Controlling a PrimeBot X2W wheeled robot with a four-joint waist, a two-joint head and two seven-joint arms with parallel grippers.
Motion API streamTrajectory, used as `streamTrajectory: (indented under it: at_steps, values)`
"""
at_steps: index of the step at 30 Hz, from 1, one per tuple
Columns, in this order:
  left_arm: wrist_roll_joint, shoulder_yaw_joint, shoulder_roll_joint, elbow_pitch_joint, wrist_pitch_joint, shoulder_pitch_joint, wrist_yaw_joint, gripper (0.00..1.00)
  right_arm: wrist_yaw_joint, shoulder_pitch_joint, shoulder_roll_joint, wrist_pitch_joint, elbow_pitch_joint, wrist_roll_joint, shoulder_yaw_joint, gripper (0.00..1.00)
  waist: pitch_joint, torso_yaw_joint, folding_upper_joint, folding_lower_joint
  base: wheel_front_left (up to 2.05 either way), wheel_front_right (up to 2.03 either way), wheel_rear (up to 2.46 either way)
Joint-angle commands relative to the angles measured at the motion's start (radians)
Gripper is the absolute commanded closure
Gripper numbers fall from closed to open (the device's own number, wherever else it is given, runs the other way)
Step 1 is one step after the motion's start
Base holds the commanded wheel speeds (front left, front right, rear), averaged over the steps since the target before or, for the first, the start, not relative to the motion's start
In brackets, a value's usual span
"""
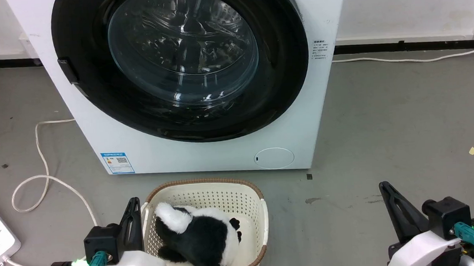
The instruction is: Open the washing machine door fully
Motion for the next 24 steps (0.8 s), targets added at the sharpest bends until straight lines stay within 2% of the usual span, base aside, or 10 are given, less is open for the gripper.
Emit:
streamTrajectory:
  at_steps: [1, 8, 9, 24]
  values:
    - [0.009, 0.0, 0.002, -0.004, 0.0, 0.0, 0.002, 1.0, -0.001, -0.012, 0.004, 0.0, 0.002, -0.008, -0.001, 1.0, 0.0, 0.0, 0.0, 0.0, 0.0, 0.0, 0.0]
    - [0.009, 0.0, 0.002, -0.004, 0.0, 0.0, 0.002, 1.0, -0.001, -0.012, 0.004, 0.0, 0.002, -0.008, -0.001, 1.0, 0.0, 0.0, 0.0, 0.0, 0.0, 0.0, 0.0]
    - [-0.001, 0.0, 0.0, 0.0, 0.0, 0.0, 0.0, 0.0, 0.0, 0.0, 0.0, 0.0, 0.0, 0.001, 0.0, 0.0, 0.0, 0.0, 0.0, 0.0, 0.0, 0.0, 0.0]
    - [-0.009, -0.015, 0.0, 0.004, -0.025, -0.001, 0.011, 0.0, 0.0, 0.0, 0.0, -0.026, 0.001, 0.024, -0.006, 0.0, 0.006, 0.003, 0.0, 0.0, 0.0, 0.0, 0.0]
